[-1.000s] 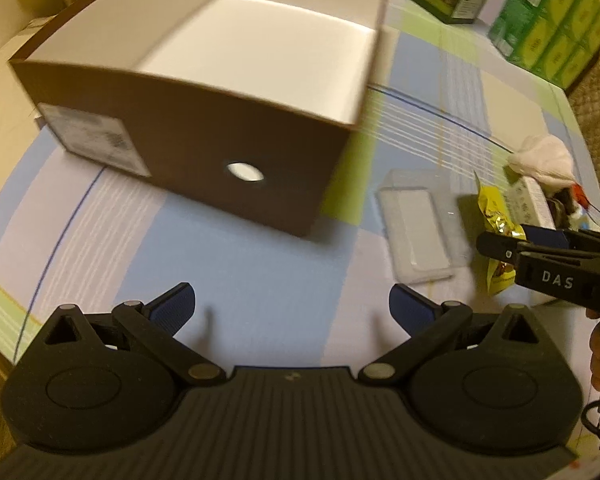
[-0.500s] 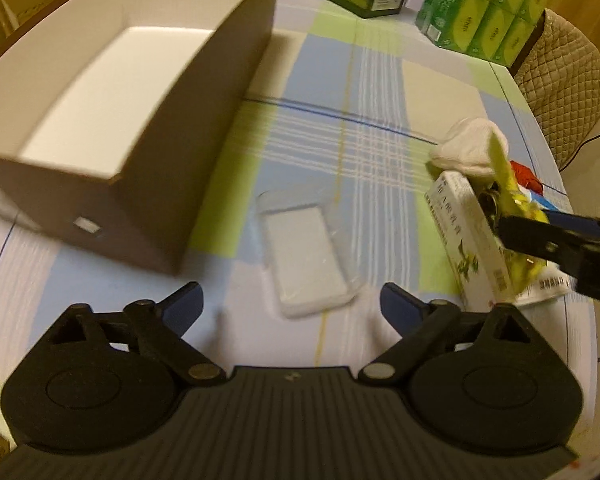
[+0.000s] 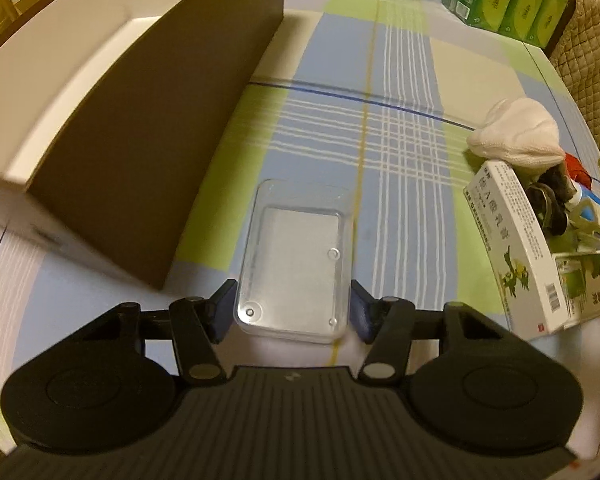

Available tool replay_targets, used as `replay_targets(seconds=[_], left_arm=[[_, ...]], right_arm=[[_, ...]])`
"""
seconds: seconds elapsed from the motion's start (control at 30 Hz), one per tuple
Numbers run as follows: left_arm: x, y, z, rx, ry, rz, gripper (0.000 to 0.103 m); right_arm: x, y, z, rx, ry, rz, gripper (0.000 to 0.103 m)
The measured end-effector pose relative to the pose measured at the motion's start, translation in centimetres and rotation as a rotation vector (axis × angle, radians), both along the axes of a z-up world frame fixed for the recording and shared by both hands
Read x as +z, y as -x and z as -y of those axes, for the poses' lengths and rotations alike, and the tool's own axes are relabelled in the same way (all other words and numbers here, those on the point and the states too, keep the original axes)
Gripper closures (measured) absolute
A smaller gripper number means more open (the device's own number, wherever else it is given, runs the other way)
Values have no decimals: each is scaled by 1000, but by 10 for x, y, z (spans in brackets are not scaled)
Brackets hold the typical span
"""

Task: Organize objects
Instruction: 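Grasp the clear plastic tray with the left gripper while the right holds the pouch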

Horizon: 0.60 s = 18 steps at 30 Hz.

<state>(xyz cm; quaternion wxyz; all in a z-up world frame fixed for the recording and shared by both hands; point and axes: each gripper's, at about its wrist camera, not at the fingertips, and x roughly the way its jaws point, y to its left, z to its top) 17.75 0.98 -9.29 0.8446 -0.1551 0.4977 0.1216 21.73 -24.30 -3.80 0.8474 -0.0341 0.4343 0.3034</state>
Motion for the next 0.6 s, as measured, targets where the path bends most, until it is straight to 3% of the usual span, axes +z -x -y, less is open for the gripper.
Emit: replay_targets(seconds=[0.2,0.3,0.33,0.5,0.57,0.6], left_arm=[[9,23,8,0,30,-33,50],[13,30,13,5,32,-37,33],[14,29,14,9,18,-36,32],[12,14,14,20,-28,-48,34],[12,11,12,26,-31,-41,39],[14,11,11,27,-31,-36,49]], right_arm=[[-5,-2,11,15,-1,-22,50],[-7,-1,16,23,-7,-33,50],[-7,-1,18,27,-8,-34,50],[-8,1,24,40,-13,-32,50],[-7,3,27,46,-14,-28,50],[-7,3,28,47,-15,-28,50]])
